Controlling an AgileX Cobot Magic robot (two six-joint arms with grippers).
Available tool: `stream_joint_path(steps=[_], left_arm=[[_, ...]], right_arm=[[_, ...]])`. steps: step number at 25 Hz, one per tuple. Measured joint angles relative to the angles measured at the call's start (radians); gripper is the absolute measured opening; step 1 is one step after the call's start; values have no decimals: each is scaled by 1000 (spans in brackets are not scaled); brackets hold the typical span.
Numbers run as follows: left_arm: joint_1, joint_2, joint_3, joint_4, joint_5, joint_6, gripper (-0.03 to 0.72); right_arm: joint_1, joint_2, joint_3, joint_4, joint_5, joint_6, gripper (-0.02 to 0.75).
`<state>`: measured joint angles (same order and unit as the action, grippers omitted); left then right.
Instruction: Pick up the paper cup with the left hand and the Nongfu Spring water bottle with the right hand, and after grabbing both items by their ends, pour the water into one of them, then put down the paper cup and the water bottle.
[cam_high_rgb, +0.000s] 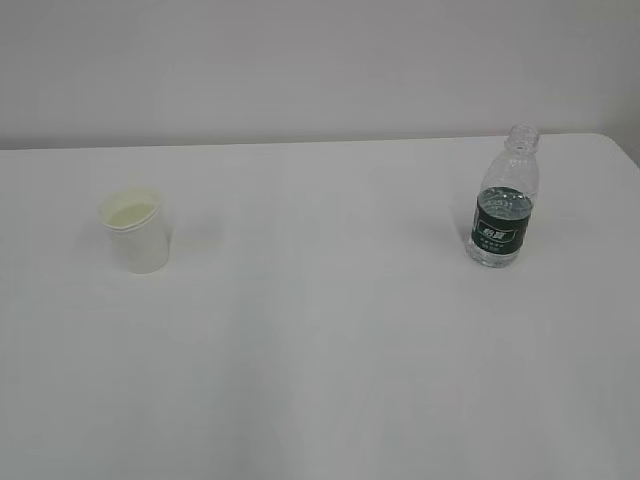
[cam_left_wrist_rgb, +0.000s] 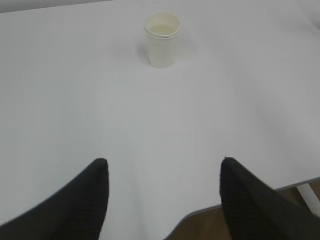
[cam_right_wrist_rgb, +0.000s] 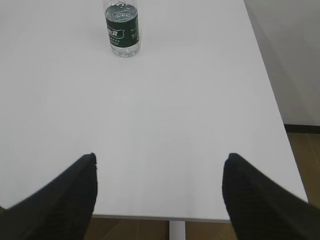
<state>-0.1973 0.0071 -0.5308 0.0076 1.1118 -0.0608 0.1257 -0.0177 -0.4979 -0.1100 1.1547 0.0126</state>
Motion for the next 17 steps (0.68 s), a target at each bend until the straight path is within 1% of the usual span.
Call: stream_joint_path(steps=[17], left_arm=[[0,0,0,0,0,0,494]], right_arm=[[0,0,0,-2,-1,0,590]])
